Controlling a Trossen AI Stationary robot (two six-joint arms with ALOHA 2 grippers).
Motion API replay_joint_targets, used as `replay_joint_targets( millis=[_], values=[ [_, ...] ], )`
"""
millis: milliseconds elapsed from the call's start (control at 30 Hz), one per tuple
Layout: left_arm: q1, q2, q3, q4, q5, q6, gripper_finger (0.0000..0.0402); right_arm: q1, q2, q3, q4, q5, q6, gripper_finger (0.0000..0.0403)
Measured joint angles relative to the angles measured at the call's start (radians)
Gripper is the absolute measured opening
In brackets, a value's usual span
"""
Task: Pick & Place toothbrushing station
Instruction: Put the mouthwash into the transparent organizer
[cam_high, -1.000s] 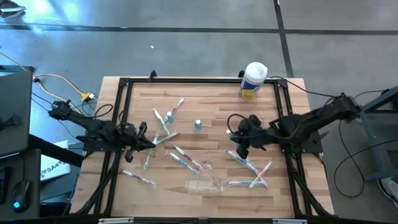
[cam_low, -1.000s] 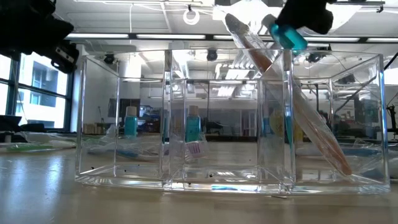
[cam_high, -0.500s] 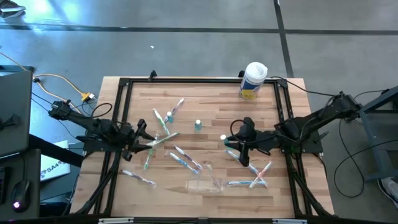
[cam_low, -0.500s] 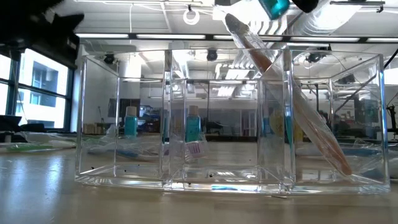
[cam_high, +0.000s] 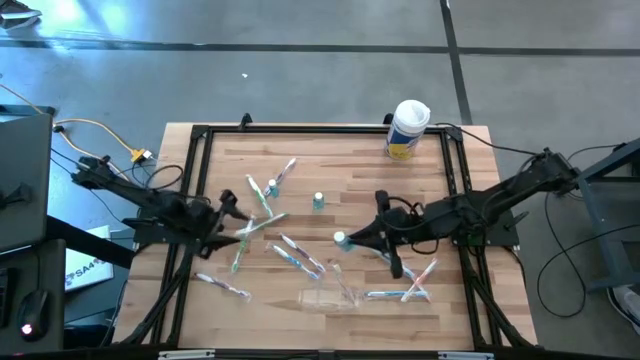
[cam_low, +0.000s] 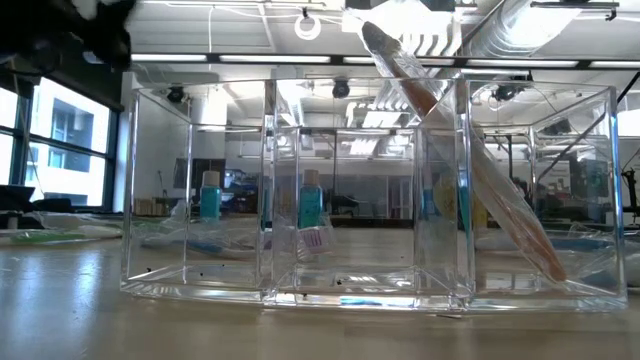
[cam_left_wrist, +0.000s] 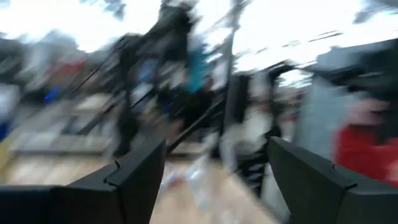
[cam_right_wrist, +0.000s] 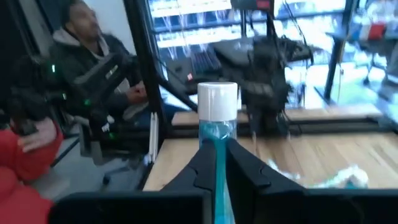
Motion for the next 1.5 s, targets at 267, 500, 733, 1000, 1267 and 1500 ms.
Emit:
replay_joint_targets(
  millis=[267, 500, 733, 1000, 1267, 1500],
  values=[
    [0.0, 0.599, 0.081, 0.38, -0.086, -0.147, 0.028, -0.086, 0.058, 0.002, 0.127, -0.115, 0.007, 0.0001],
    [-0.001, 0.949, 0.375, 0.376, 0.007, 0.01, 0.028, -0.125, 0.104, 0.0, 0.144, -0.239, 0.049, 0.0001],
    [-0.012, 0.909, 0.604, -0.218, -0.138, 0.067, 0.028, -0.088, 0.104, 0.0, 0.114, -0.257, 0.034, 0.0002],
    [-0.04, 0.847, 0.761, -0.873, -0.124, 0.067, 0.028, -0.031, 0.104, 0.0, 0.111, -0.261, 0.017, 0.0003],
    [-0.037, 0.848, 0.803, -1.019, -0.119, 0.144, 0.028, 0.013, 0.104, 0.0, 0.117, -0.238, -0.039, 0.0025],
    [0.012, 0.887, 0.802, -0.964, -0.031, 0.244, 0.028, 0.066, 0.104, 0.0, 0.117, -0.238, -0.087, 0.0054]
  ],
)
